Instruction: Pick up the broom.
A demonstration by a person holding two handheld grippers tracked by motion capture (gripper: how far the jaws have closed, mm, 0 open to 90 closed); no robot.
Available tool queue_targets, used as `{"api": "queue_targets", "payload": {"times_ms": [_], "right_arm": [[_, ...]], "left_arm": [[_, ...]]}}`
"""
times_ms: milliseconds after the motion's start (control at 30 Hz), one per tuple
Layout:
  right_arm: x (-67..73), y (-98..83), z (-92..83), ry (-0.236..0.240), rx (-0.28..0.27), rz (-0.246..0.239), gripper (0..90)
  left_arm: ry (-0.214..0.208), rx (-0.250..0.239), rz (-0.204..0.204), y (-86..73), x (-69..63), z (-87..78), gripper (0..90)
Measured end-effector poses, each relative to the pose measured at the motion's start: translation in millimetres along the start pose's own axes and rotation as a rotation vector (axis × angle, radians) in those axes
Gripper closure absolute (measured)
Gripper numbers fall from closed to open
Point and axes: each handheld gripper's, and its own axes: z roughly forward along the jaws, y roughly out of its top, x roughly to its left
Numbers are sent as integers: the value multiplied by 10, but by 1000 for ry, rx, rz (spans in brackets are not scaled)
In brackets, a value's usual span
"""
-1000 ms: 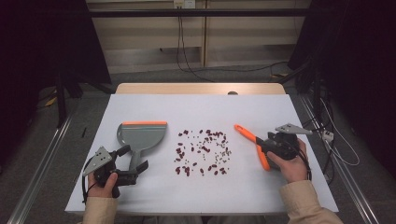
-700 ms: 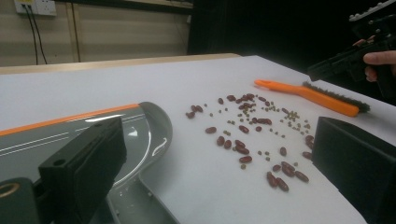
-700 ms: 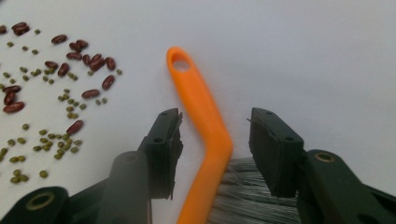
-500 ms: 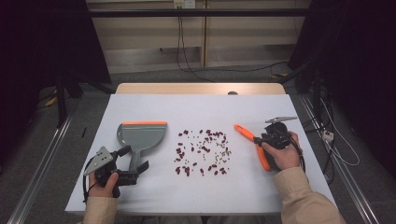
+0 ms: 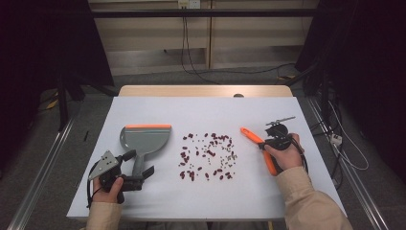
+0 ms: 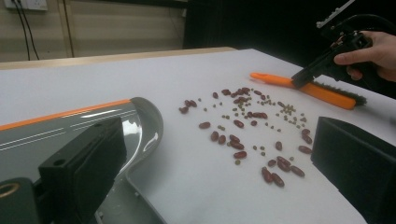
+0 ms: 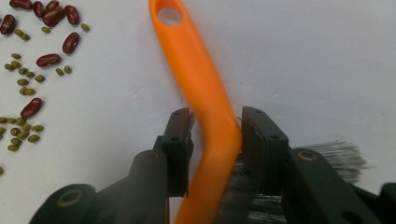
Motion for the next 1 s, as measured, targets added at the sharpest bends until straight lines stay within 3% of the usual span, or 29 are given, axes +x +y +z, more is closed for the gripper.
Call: {"api": "queue_targets", "payload": {"times_ms": [100, 267, 500, 633, 800, 1000], "right_arm": [[1, 47, 50, -12, 53, -1, 674], [-25, 126, 66, 7, 115, -1, 682], [-42, 136, 65, 17, 119, -9, 693], [5, 153, 59, -10, 126, -52, 699], [7, 142, 11, 7, 100, -65, 701], [-71, 111, -177, 60, -19, -40, 704]], "left_arm": [[4, 7, 9, -4, 1, -13, 31], [16, -4, 11, 0, 28, -49, 31], [11, -9, 20, 27, 10, -23, 31], [7, -9, 17, 34, 7, 5, 31], [5, -14, 20, 39, -5, 14, 31], [12, -14, 22, 34, -13, -10, 31]]}}
